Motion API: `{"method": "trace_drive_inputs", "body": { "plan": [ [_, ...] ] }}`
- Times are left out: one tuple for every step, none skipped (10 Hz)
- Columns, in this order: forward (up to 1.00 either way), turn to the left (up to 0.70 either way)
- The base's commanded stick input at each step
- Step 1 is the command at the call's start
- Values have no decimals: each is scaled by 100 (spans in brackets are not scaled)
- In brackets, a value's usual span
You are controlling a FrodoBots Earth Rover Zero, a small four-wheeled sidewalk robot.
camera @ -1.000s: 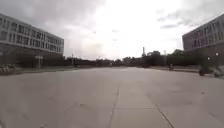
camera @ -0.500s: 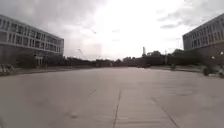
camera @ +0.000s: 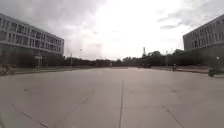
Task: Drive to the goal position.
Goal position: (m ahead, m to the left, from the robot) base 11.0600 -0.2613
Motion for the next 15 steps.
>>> {"method": "trace_drive_inputs", "body": {
  "plan": [
    [70,0],
    [70,0],
    [70,0],
    [70,0],
    [70,0],
    [70,0],
    [70,0],
    [70,0],
    [70,0],
    [70,0],
    [70,0],
    [70,0],
    [70,0],
    [70,0],
    [70,0]
  ]
}}
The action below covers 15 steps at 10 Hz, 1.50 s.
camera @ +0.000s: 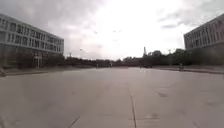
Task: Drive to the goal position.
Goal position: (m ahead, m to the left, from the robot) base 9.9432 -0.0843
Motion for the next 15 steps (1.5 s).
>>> {"method": "trace_drive_inputs", "body": {
  "plan": [
    [70,0],
    [70,0],
    [70,0],
    [70,0],
    [70,0],
    [70,0],
    [70,0],
    [70,0],
    [70,0],
    [70,0],
    [70,0],
    [70,0],
    [70,0],
    [70,0],
    [70,0]
  ]
}}
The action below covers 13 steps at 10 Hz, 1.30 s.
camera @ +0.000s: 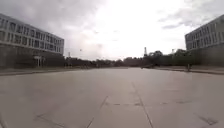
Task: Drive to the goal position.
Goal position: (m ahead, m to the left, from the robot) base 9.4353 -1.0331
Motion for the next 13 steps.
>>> {"method": "trace_drive_inputs", "body": {
  "plan": [
    [70,0],
    [70,0],
    [70,0],
    [70,0],
    [70,0],
    [70,0],
    [70,0],
    [70,0],
    [70,0],
    [70,0],
    [70,0],
    [70,0],
    [70,0]
  ]
}}
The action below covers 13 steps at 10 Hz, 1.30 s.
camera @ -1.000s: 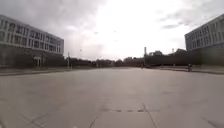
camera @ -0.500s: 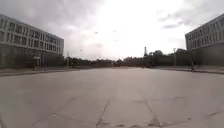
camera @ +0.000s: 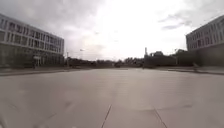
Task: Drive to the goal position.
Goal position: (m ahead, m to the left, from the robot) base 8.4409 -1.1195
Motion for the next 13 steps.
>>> {"method": "trace_drive_inputs", "body": {
  "plan": [
    [70,0],
    [70,0],
    [70,0],
    [70,0],
    [70,0],
    [70,0],
    [70,0],
    [70,0],
    [70,0],
    [70,0],
    [70,0],
    [70,0],
    [70,0]
  ]
}}
